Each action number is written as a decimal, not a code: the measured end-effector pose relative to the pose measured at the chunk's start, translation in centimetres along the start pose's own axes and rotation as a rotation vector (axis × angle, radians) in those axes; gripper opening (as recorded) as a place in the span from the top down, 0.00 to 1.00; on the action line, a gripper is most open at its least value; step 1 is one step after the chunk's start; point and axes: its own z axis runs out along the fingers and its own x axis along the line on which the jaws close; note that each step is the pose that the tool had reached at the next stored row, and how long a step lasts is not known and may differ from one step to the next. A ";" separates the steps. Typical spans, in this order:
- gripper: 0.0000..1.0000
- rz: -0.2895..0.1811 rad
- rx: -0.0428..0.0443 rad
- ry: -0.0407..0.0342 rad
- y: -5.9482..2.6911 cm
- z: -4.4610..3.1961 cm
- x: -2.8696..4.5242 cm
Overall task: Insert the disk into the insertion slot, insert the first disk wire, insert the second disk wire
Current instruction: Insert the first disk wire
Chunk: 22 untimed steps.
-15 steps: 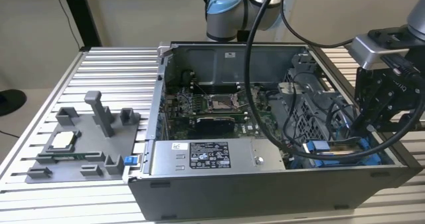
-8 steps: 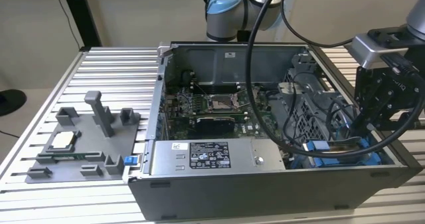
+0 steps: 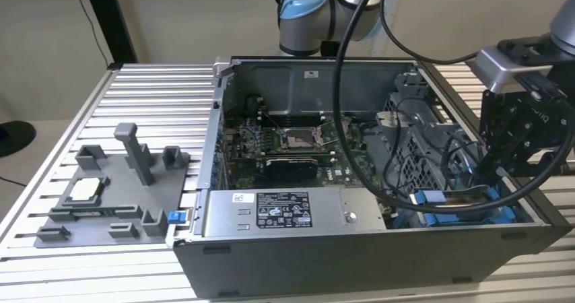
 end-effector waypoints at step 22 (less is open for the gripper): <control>1.00 -0.001 0.0001 -0.0020 0.24 1.67 0.03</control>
